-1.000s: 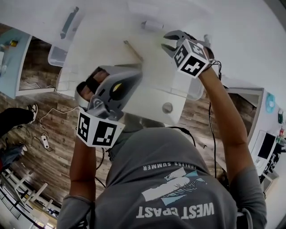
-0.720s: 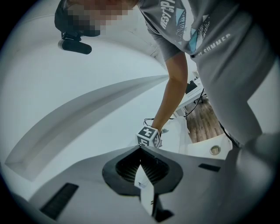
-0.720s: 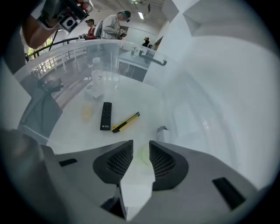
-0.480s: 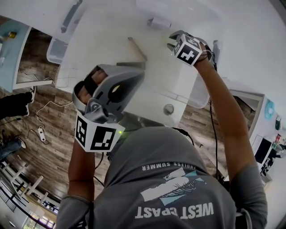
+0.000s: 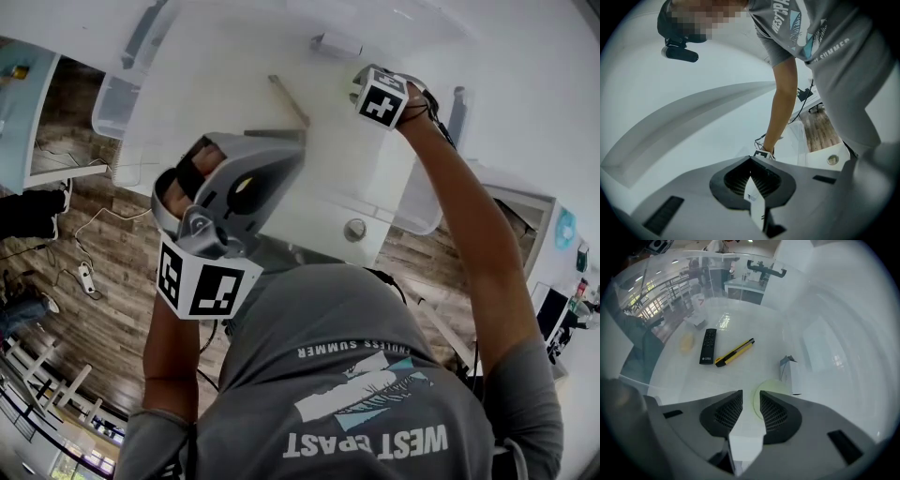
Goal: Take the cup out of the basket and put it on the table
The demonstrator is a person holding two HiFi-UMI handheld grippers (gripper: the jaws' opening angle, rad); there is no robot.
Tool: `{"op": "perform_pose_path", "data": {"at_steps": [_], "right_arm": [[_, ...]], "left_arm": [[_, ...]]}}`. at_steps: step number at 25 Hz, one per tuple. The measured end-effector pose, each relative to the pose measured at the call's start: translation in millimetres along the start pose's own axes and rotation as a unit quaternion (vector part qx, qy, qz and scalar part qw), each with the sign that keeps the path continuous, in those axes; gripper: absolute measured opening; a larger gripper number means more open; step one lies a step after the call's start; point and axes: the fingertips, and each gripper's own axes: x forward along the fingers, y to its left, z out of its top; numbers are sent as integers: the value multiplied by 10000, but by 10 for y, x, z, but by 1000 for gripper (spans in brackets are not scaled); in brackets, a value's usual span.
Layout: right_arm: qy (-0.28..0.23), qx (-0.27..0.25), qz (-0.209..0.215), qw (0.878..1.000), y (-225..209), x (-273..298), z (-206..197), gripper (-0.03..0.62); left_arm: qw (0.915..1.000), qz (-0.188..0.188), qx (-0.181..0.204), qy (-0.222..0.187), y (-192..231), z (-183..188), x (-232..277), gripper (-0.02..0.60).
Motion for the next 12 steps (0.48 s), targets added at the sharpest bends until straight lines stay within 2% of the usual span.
{"op": "perform_pose_path", "data": {"at_steps": [8, 12], "right_arm": [[309, 28, 130, 9994, 10, 183, -97, 116], [391, 59, 69, 9992, -29, 221, -128, 43]], "left_arm": [[10000, 13, -62, 14, 33, -52, -6, 8], [10000, 22, -83, 25, 36, -72, -10, 8]]}}
